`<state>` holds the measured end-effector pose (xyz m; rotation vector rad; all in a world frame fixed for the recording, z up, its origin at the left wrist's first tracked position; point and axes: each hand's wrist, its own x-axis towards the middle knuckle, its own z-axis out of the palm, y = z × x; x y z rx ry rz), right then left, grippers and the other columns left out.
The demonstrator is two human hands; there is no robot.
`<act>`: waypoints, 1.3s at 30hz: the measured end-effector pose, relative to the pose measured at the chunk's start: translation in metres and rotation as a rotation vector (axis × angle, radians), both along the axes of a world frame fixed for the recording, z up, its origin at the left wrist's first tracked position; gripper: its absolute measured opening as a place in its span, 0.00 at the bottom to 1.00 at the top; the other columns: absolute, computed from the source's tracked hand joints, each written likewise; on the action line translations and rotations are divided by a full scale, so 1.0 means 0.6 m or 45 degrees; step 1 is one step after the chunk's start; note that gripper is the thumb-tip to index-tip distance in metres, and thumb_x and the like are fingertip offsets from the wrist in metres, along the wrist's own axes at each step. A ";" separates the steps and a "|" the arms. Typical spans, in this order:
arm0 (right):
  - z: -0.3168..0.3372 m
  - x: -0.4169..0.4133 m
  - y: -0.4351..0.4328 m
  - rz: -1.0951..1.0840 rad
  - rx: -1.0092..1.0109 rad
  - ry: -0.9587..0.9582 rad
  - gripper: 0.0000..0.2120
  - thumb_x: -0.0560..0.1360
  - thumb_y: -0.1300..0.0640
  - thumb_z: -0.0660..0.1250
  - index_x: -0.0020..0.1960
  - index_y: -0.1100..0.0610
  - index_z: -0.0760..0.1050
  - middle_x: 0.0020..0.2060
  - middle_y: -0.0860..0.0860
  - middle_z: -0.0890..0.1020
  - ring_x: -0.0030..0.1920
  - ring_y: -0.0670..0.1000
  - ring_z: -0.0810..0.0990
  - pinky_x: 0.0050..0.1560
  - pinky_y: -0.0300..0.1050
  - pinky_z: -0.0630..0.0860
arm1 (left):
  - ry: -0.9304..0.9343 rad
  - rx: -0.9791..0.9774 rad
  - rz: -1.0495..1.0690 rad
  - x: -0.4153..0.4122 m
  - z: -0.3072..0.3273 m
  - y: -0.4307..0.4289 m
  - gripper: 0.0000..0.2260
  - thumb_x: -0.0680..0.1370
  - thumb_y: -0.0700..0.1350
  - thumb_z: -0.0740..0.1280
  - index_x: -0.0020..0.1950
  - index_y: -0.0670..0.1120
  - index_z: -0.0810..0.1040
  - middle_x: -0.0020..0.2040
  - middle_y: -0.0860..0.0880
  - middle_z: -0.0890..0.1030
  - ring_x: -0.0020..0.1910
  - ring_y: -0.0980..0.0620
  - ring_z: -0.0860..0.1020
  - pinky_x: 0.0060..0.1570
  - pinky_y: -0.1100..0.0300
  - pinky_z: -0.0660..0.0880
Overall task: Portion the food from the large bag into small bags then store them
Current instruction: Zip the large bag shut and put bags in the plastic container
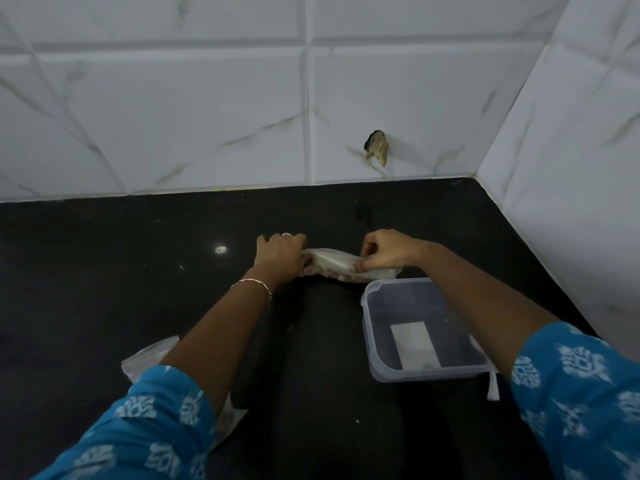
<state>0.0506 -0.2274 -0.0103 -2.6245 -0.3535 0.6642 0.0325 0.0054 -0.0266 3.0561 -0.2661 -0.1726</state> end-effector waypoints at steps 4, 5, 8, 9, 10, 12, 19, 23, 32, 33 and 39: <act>0.023 -0.010 -0.011 -0.007 0.032 -0.112 0.15 0.70 0.51 0.75 0.52 0.52 0.73 0.52 0.50 0.78 0.50 0.49 0.77 0.49 0.44 0.76 | -0.026 -0.295 0.035 -0.016 0.037 -0.009 0.14 0.78 0.54 0.64 0.60 0.49 0.73 0.56 0.44 0.78 0.55 0.44 0.77 0.54 0.49 0.74; 0.037 -0.013 -0.016 -0.031 0.069 -0.142 0.14 0.71 0.53 0.74 0.52 0.51 0.73 0.52 0.51 0.78 0.50 0.49 0.77 0.48 0.43 0.75 | -0.059 -0.344 0.047 -0.020 0.050 -0.012 0.13 0.78 0.53 0.64 0.60 0.49 0.73 0.55 0.45 0.79 0.54 0.44 0.77 0.51 0.50 0.75; 0.089 -0.029 -0.042 -0.127 0.227 -0.219 0.12 0.73 0.57 0.72 0.53 0.52 0.73 0.53 0.51 0.77 0.52 0.51 0.76 0.52 0.45 0.75 | -0.112 -0.498 0.089 -0.028 0.093 -0.029 0.10 0.78 0.53 0.62 0.56 0.52 0.75 0.51 0.48 0.81 0.50 0.45 0.79 0.49 0.52 0.76; 0.107 -0.037 -0.053 -0.167 0.285 -0.253 0.11 0.73 0.58 0.72 0.53 0.52 0.73 0.52 0.51 0.77 0.53 0.51 0.77 0.55 0.46 0.75 | -0.119 -0.550 0.094 -0.030 0.107 -0.037 0.09 0.78 0.54 0.62 0.55 0.53 0.76 0.49 0.49 0.81 0.49 0.47 0.80 0.49 0.51 0.77; 0.124 -0.049 -0.067 -0.209 0.342 -0.288 0.11 0.73 0.59 0.72 0.53 0.52 0.73 0.52 0.51 0.78 0.53 0.51 0.77 0.56 0.46 0.74 | -0.125 -0.591 0.088 -0.034 0.120 -0.047 0.08 0.78 0.54 0.62 0.53 0.53 0.76 0.48 0.50 0.82 0.48 0.47 0.80 0.50 0.51 0.77; 0.152 -0.079 -0.094 -0.262 0.386 -0.325 0.11 0.73 0.60 0.72 0.53 0.53 0.74 0.50 0.51 0.78 0.53 0.51 0.77 0.56 0.44 0.72 | -0.122 -0.651 0.051 -0.048 0.143 -0.070 0.07 0.77 0.55 0.63 0.49 0.55 0.76 0.46 0.52 0.81 0.48 0.49 0.79 0.49 0.53 0.76; 0.166 -0.196 -0.160 -0.285 0.175 -0.391 0.09 0.73 0.60 0.71 0.51 0.54 0.74 0.50 0.52 0.78 0.52 0.51 0.77 0.53 0.43 0.72 | -0.019 -0.804 -0.011 -0.131 0.145 -0.153 0.04 0.74 0.52 0.66 0.44 0.54 0.77 0.45 0.50 0.82 0.45 0.49 0.80 0.46 0.56 0.77; 0.139 -0.245 -0.172 -0.311 0.112 -0.435 0.08 0.72 0.62 0.71 0.49 0.55 0.75 0.48 0.52 0.79 0.50 0.51 0.77 0.49 0.41 0.71 | 0.035 -0.863 0.022 -0.174 0.120 -0.177 0.05 0.74 0.51 0.67 0.47 0.52 0.75 0.46 0.50 0.81 0.45 0.51 0.79 0.44 0.57 0.76; 0.093 -0.262 -0.127 -0.402 -0.146 -0.484 0.07 0.71 0.61 0.66 0.45 0.50 0.72 0.43 0.49 0.77 0.43 0.51 0.76 0.40 0.43 0.70 | -0.022 -0.634 -0.161 -0.223 0.110 -0.195 0.15 0.76 0.51 0.66 0.58 0.44 0.72 0.53 0.44 0.77 0.52 0.45 0.77 0.51 0.53 0.75; 0.092 -0.264 -0.121 -0.409 -0.209 -0.518 0.07 0.71 0.61 0.66 0.45 0.51 0.73 0.44 0.50 0.78 0.43 0.51 0.76 0.40 0.44 0.70 | -0.011 -0.587 -0.192 -0.226 0.111 -0.199 0.15 0.76 0.50 0.66 0.58 0.43 0.72 0.54 0.43 0.77 0.53 0.44 0.77 0.52 0.53 0.75; 0.075 -0.276 -0.093 -0.278 -0.641 -0.663 0.08 0.72 0.60 0.67 0.51 0.53 0.76 0.49 0.53 0.80 0.49 0.55 0.80 0.43 0.45 0.71 | 0.036 -0.095 -0.363 -0.239 0.111 -0.224 0.11 0.77 0.43 0.67 0.59 0.42 0.76 0.58 0.43 0.78 0.57 0.44 0.77 0.51 0.55 0.73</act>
